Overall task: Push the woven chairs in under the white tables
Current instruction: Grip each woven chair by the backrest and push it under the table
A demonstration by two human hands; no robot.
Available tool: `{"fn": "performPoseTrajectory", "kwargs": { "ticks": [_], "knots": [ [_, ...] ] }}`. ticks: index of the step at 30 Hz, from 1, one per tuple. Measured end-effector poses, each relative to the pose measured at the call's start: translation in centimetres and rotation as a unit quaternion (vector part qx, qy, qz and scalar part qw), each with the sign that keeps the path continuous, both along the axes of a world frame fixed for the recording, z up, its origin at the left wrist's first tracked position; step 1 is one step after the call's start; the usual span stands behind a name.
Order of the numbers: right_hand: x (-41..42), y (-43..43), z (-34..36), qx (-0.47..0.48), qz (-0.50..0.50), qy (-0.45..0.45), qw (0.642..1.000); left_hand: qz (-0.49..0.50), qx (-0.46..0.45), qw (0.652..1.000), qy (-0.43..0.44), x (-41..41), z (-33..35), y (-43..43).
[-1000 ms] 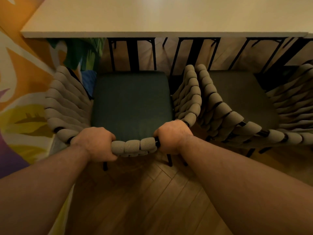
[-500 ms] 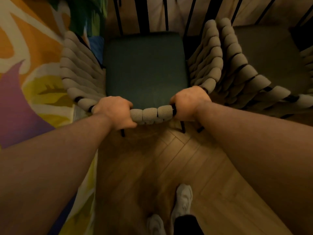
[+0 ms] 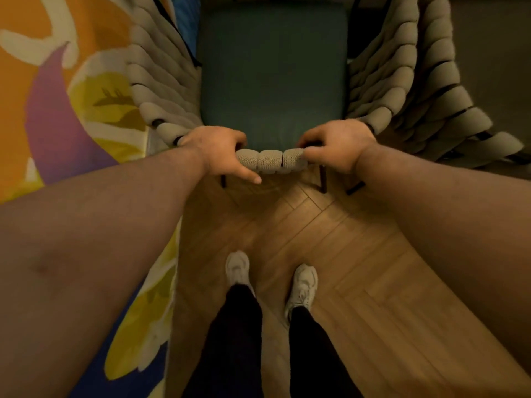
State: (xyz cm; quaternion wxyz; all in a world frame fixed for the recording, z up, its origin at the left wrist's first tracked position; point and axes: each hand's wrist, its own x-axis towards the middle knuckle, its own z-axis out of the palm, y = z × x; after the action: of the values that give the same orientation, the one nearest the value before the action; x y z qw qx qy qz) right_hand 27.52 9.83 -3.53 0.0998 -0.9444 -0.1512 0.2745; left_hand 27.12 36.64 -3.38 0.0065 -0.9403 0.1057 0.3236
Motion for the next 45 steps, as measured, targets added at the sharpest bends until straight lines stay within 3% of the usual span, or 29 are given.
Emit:
{"fn": "performPoseTrajectory", "kwargs": {
  "ticks": [2, 4, 6, 8, 10, 12, 13, 14, 15, 17, 18, 19, 21, 26, 29, 34, 45],
  "knots": [
    [-0.5, 0.1, 0.5, 0.032, -0.053, -0.014, 0.998, 0.060, -0.070, 0.996, 0.004, -0.3, 0.5, 0.3],
    [-1.6, 0.6, 0.4, 0.075, -0.136, -0.090, 0.984, 0.122, -0.124, 0.981, -0.084, -1.2, 0.3, 1.0],
    [-2.9, 1.6, 0.4, 0.079, -0.256, -0.159, 0.950, 0.187, -0.110, 0.957, -0.193, -2.2, -0.3, 2.1],
    [-4.2, 3.1, 0.6, 0.049, -0.370, -0.175, 0.911, 0.267, -0.083, 0.933, -0.225, -3.5, -0.5, 3.1],
    [-4.8, 4.4, 0.8, 0.065, -0.520, -0.138, 0.841, 0.348, -0.097, 0.907, -0.215, -3.9, -0.4, 3.2],
    [-4.5, 5.5, 1.0, 0.131, -0.716, -0.039, 0.684, 0.452, -0.132, 0.862, -0.188, -3.8, -0.4, 2.7],
    [-4.3, 6.2, 1.1, 0.173, -0.784, 0.021, 0.596, 0.526, -0.165, 0.818, -0.166, -3.6, -0.4, 2.5],
    [-4.0, 6.8, 1.0, 0.219, -0.820, 0.078, 0.522, 0.612, -0.206, 0.752, -0.135, -3.4, -0.4, 2.4],
    [-3.8, 7.4, 0.9, 0.269, -0.832, 0.127, 0.468, 0.697, -0.255, 0.663, -0.091, -3.0, -0.3, 2.3],
    [-3.3, 8.1, 0.2, 0.372, -0.815, 0.191, 0.400, 0.803, -0.360, 0.474, 0.028, -2.3, -0.1, 2.6],
    [-3.1, 8.1, -0.3, 0.412, -0.808, 0.210, 0.365, 0.810, -0.407, 0.415, 0.083, -2.0, -0.2, 2.8],
    [-2.9, 8.0, -0.8, 0.439, -0.803, 0.227, 0.334, 0.806, -0.437, 0.381, 0.116, -1.8, -0.6, 2.9],
    [-3.0, 7.5, -1.8, 0.472, -0.799, 0.236, 0.289, 0.802, -0.469, 0.350, 0.125, -1.5, -1.3, 2.7],
    [-3.3, 7.8, -3.0, 0.527, -0.785, 0.199, 0.258, 0.807, -0.521, 0.268, 0.079, -1.5, -2.6, 1.9],
    [-3.1, 8.1, -2.4, 0.541, -0.784, 0.184, 0.241, 0.814, -0.525, 0.240, 0.063, -1.6, -2.5, 1.6],
    [-3.7, 7.9, -2.4, 0.545, -0.788, 0.168, 0.233, 0.811, -0.541, 0.222, 0.032, -2.3, -2.3, 1.4],
    [-3.4, 8.5, -3.9, 0.575, -0.766, 0.177, 0.228, 0.795, -0.560, 0.232, 0.026, -2.6, -2.6, 2.5]
  ]
}}
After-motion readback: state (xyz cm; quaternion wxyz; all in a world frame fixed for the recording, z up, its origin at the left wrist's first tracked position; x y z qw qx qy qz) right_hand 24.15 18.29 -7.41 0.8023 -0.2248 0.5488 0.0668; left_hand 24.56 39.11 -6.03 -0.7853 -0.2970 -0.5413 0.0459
